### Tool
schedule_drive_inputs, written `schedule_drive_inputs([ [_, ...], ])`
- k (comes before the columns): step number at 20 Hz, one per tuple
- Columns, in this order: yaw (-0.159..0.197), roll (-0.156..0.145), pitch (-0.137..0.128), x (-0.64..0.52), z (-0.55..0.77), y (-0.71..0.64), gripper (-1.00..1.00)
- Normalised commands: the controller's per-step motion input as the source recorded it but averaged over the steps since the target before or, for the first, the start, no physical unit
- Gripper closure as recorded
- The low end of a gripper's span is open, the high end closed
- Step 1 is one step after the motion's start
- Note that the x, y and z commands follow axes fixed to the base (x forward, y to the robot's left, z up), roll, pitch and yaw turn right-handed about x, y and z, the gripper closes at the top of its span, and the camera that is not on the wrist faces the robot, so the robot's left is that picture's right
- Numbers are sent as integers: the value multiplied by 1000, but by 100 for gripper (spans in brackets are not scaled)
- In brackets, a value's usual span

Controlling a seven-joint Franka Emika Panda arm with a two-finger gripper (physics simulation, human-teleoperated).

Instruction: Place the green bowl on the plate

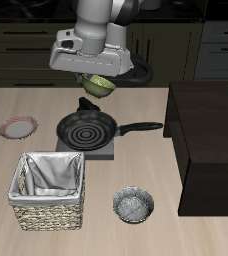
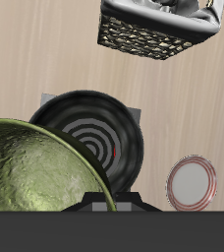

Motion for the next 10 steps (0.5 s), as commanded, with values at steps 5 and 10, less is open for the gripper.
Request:
schedule_drive_inputs([
  [5,-19,-56,14,-96,-120,-488,100],
  [10,15,5,5,-195,-163,-296,100],
])
